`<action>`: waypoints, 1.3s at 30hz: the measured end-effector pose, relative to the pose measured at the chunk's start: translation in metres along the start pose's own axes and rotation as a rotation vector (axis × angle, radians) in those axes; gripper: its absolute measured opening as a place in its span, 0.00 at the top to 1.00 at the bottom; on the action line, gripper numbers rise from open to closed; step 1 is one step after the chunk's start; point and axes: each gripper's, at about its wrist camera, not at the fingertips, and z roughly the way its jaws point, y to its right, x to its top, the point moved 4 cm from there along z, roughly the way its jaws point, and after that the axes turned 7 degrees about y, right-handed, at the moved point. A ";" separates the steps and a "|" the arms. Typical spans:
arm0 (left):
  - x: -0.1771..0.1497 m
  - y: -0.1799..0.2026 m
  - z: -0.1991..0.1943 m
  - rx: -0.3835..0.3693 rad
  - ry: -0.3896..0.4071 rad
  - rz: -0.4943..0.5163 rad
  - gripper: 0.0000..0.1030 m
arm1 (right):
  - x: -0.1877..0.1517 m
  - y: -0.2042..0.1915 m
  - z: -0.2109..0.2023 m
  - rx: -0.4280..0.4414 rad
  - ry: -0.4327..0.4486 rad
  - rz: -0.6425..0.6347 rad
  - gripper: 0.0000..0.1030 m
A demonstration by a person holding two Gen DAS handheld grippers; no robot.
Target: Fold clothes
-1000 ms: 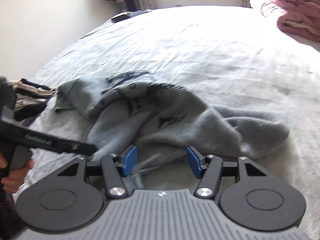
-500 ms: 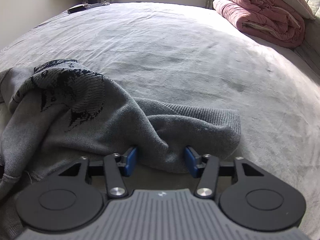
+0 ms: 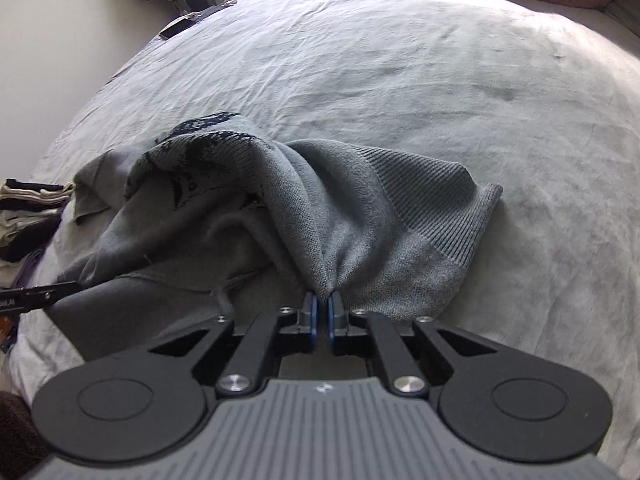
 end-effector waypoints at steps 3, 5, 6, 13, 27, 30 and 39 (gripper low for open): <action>0.002 -0.009 -0.020 0.003 0.031 -0.013 0.96 | -0.013 -0.015 -0.018 0.061 -0.016 0.001 0.95; 0.002 -0.016 -0.034 0.007 0.056 -0.017 0.96 | -0.021 -0.025 -0.030 0.101 -0.025 0.004 0.95; 0.003 -0.019 -0.040 0.009 0.068 -0.020 0.96 | -0.025 -0.029 -0.036 0.118 -0.029 0.004 0.95; 0.011 -0.038 -0.087 0.031 0.156 -0.032 0.96 | -0.046 -0.058 -0.075 0.218 -0.047 -0.018 0.95; 0.005 -0.061 -0.095 0.075 0.116 -0.011 0.96 | -0.060 -0.084 -0.069 0.253 -0.096 -0.076 0.89; 0.002 -0.064 -0.082 0.069 0.069 -0.003 0.94 | -0.058 -0.082 -0.064 0.232 -0.087 -0.089 0.86; 0.027 -0.074 -0.039 0.102 0.044 -0.022 0.58 | -0.025 -0.066 -0.032 0.160 -0.044 -0.100 0.51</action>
